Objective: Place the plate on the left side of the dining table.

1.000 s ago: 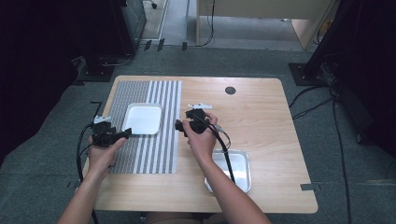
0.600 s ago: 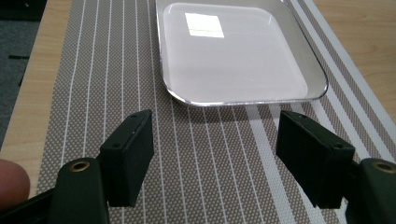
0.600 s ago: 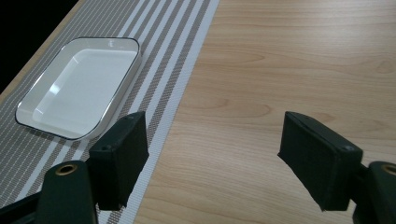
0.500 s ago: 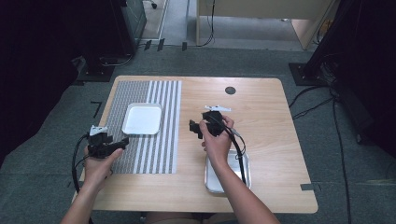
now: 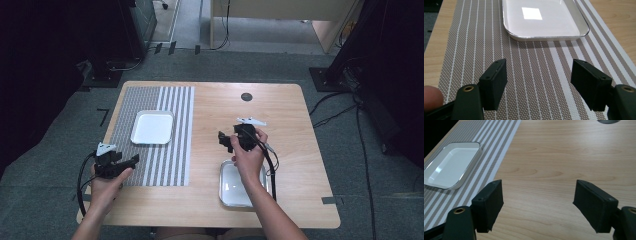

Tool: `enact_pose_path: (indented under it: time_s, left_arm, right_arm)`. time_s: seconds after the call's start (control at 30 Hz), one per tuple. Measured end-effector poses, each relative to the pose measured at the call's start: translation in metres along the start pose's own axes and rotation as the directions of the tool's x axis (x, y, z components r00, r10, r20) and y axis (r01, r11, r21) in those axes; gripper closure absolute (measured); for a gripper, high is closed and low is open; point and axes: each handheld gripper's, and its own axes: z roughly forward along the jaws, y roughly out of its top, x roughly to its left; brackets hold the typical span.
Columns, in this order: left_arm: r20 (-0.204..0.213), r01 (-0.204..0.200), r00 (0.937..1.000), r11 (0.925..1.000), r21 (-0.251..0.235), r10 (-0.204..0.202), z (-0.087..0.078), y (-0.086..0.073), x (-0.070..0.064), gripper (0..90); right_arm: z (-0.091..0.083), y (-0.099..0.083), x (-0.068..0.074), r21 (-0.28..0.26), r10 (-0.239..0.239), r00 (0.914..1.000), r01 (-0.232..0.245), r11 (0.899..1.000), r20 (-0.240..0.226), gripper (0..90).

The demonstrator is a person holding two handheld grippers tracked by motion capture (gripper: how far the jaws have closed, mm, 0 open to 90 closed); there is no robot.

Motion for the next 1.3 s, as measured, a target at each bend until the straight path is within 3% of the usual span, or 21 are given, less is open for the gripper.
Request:
enact_pose_path:
  time_s: [0.57,0.63,0.7,0.97,1.13,1.3]
  left_arm:
    - [-0.011,0.02,0.9997,0.9993,0.03,-0.02,-0.003,-0.035,0.012,31.1]
    - [-0.026,0.008,0.9996,0.9995,0.03,-0.007,-0.004,-0.038,0.013,31.2]
    - [-0.067,-0.029,0.9973,0.9988,0.039,0.032,-0.005,-0.044,0.014,32.2]
    - [-0.076,-0.053,0.9957,0.9986,0.01,0.053,-0.01,-0.053,0.013,32.4]
    - [-0.113,-0.107,0.9877,0.9941,0.019,0.108,-0.008,-0.056,0.007,30.2]
    - [-0.114,-0.108,0.9874,0.9941,0.011,0.109,-0.007,-0.056,0.006,29.8]
  right_arm:
    - [-0.029,-0.016,-0.057,-0.021,0.037,0.9979,-0.036,0.999,0.052,23.7]
    - [-0.032,-0.019,-0.062,-0.016,0.03,0.9982,-0.03,0.999,0.051,23.6]
    - [-0.035,-0.021,-0.067,-0.017,0.027,0.9984,-0.026,1.0,0.05,23.7]
    - [-0.046,-0.036,-0.086,-0.021,0.025,0.9968,-0.023,1.0,0.075,23.7]
    - [-0.055,-0.043,-0.1,-0.034,0.041,0.9948,-0.038,0.999,0.093,23.7]
    - [-0.065,-0.05,-0.114,-0.048,0.061,0.9915,-0.056,0.997,0.115,23.7]
